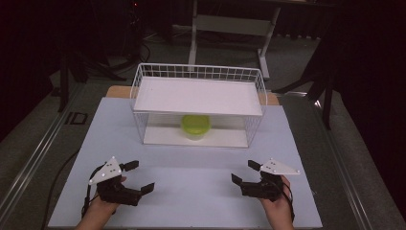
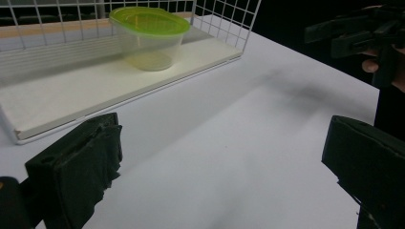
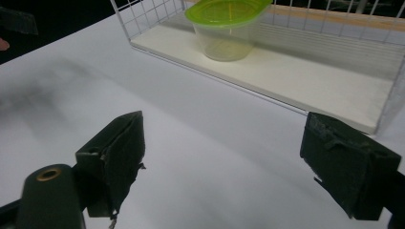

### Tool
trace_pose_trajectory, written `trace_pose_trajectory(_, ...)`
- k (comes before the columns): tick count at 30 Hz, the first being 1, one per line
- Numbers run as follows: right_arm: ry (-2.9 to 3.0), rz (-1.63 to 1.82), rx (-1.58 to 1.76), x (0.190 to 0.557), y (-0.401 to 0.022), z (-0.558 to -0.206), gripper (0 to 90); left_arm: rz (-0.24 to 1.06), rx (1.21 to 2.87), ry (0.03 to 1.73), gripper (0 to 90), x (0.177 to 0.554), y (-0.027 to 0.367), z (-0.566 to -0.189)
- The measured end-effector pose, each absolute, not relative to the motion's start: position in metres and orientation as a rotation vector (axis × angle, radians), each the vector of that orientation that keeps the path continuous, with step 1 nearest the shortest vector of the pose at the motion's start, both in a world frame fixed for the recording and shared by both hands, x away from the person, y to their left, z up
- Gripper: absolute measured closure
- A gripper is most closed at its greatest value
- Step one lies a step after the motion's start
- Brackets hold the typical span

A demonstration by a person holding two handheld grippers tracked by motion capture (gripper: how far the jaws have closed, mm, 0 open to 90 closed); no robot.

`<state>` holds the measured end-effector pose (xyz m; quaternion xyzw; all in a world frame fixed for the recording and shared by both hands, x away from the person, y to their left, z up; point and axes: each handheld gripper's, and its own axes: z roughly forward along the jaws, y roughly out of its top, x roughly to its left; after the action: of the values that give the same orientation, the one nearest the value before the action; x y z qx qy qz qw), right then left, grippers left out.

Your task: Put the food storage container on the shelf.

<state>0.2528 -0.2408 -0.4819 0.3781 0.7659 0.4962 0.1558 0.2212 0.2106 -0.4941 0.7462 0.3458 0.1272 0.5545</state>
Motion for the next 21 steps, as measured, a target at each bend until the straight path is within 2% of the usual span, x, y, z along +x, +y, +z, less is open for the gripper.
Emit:
trace_pose_trajectory(12, 2.198, 1.427, 1.084, 0.237, -0.260, -0.486, 15.1, 0.259, 1.748, 0.808, 0.8, 0.213, 0.208, -0.499)
trace_pose_trajectory(21, 2.240, 1.420, 1.012, 0.241, -0.262, -0.496, 15.1, 0.236, 1.751, 0.807, 0.8, 0.215, 0.207, -0.505)
